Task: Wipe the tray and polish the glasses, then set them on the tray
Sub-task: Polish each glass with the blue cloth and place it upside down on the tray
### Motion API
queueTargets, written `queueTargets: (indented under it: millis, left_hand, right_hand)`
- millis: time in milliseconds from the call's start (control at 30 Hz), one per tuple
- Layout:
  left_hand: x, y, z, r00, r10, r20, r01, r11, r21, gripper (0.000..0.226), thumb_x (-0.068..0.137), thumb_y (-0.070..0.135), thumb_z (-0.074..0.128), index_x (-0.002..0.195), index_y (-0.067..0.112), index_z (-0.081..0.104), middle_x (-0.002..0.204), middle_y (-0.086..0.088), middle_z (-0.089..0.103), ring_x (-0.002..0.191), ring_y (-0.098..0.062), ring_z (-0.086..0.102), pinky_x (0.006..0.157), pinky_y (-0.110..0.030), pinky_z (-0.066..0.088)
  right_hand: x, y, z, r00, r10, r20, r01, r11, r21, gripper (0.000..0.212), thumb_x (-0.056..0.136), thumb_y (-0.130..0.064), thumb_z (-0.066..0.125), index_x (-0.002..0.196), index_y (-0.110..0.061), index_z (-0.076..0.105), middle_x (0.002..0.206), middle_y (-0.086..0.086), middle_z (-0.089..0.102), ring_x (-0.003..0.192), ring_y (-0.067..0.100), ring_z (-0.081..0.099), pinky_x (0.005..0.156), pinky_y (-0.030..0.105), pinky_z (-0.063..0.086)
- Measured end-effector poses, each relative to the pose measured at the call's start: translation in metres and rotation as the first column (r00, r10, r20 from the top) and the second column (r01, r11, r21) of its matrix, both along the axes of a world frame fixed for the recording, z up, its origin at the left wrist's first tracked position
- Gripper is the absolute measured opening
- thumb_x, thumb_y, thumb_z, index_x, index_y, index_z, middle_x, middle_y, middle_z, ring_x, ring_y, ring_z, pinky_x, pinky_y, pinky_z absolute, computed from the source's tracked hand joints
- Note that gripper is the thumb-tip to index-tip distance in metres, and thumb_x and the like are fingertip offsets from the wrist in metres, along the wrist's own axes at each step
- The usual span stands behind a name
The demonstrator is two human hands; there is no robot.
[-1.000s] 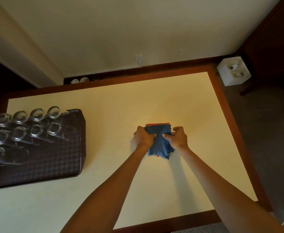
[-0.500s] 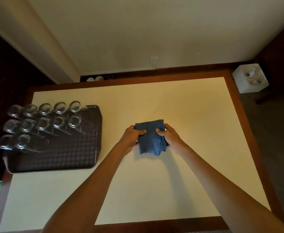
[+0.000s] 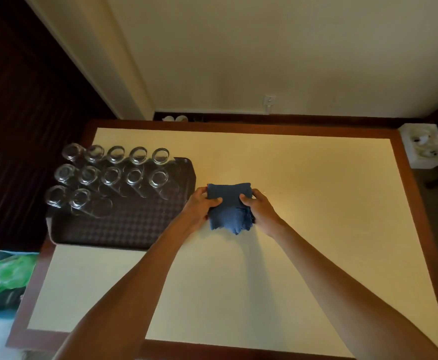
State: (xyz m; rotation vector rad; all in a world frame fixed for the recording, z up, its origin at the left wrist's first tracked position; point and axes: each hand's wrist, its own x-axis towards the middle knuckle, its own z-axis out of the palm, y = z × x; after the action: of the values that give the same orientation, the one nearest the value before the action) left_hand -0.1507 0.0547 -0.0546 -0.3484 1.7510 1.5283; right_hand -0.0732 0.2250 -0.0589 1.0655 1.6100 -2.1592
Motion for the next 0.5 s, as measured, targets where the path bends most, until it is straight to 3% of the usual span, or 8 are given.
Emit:
queueTargets:
  millis: [67,133,200,267,500]
  left_hand:
    - [-0.003,0.001,-0.006,0.995,-0.081,-0.065,0.076,0.994,-0.083,0.049,0.095,0.011,0.074,0.137,0.01,0.05,0.129,-0.008,0.064,0.113,-0.029,0.068,0.087,-0.045,0.06]
    - [-0.005,0.002,-0.011,0.976,-0.165,-0.141,0.14,0.975,-0.17,0.049,0.094,0.015,0.076,0.136,0.01,0.05,0.13,-0.006,0.065,0.113,-0.025,0.067,0.091,-0.042,0.06]
    - [-0.007,0.002,-0.02,0.932,-0.273,-0.237,0.195,0.932,-0.307,0.056,0.091,0.023,0.079,0.138,0.012,0.052,0.132,-0.004,0.066,0.115,-0.024,0.066,0.097,-0.044,0.057]
    - [-0.005,0.004,-0.022,0.862,-0.387,-0.326,0.212,0.861,-0.462,0.055,0.092,0.023,0.077,0.139,0.011,0.054,0.128,-0.005,0.065,0.114,-0.025,0.064,0.09,-0.037,0.054]
    - [0.006,0.005,-0.014,0.771,-0.503,-0.39,0.159,0.746,-0.646,0.047,0.089,0.018,0.079,0.128,0.004,0.056,0.115,-0.016,0.068,0.103,-0.035,0.067,0.08,-0.038,0.052]
  right_hand:
    - [-0.002,-0.004,-0.009,1.0,0.008,0.022,-0.01,0.994,0.111,0.013,0.099,-0.021,0.062,0.109,-0.014,0.057,0.111,0.011,0.067,0.1,0.03,0.067,0.08,0.046,0.057]
    - [-0.004,-0.007,-0.014,0.999,0.034,0.011,-0.035,0.965,0.26,0.019,0.098,-0.02,0.063,0.113,-0.01,0.056,0.105,0.009,0.065,0.094,0.025,0.066,0.075,0.037,0.056]
    - [-0.005,-0.01,-0.022,0.994,0.103,0.035,-0.108,0.888,0.448,0.026,0.097,-0.022,0.065,0.117,-0.008,0.056,0.098,0.006,0.064,0.092,0.024,0.064,0.073,0.032,0.051]
    - [-0.005,-0.013,-0.027,0.98,0.179,0.088,-0.196,0.784,0.589,0.033,0.095,-0.025,0.067,0.122,-0.007,0.056,0.097,0.006,0.067,0.093,0.025,0.064,0.074,0.031,0.047]
    - [-0.001,-0.018,-0.032,0.965,0.194,0.174,-0.258,0.606,0.752,0.042,0.092,-0.025,0.072,0.126,-0.013,0.052,0.111,0.003,0.069,0.104,0.025,0.066,0.077,0.032,0.047]
